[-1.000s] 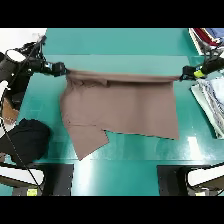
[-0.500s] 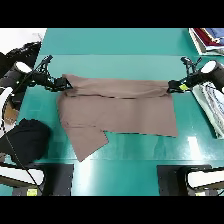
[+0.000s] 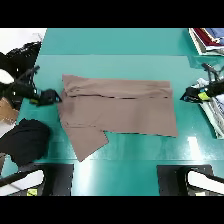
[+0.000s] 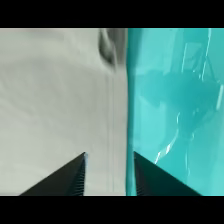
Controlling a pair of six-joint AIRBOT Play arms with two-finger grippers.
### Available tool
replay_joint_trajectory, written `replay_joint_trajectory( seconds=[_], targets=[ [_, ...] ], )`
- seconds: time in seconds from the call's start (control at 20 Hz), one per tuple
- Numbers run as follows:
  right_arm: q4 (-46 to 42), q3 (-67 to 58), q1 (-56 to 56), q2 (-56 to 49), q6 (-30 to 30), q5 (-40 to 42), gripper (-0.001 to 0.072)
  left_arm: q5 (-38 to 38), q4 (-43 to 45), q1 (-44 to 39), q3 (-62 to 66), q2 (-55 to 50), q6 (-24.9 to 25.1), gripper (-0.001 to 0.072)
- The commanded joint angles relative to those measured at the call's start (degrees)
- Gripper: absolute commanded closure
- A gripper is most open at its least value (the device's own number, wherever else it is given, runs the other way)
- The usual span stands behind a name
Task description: Fold the shirts.
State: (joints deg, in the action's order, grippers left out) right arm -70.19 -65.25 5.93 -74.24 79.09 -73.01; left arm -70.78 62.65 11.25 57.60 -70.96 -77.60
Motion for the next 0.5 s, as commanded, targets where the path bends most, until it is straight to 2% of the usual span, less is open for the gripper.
replay_joint_trajectory(
  seconds=[0.0, 0.25, 0.45],
  targets=[
    [0.2, 8.3, 2.6, 8.8, -0.1, 0.3, 0.0334, -3.1, 1.0, -0.6, -15.3, 10.7, -3.7, 0.0088],
    [0.2, 12.1, 2.4, 14.6, -0.1, 0.8, 0.0335, -1.2, -6.2, -0.5, -30.8, 16.3, -3.3, 0.0088],
    [0.2, 12.1, 2.4, 17.9, -0.1, 0.7, 0.0336, 6.4, -14.5, -0.5, -35.3, 16.3, 2.1, 0.0089]
  ],
)
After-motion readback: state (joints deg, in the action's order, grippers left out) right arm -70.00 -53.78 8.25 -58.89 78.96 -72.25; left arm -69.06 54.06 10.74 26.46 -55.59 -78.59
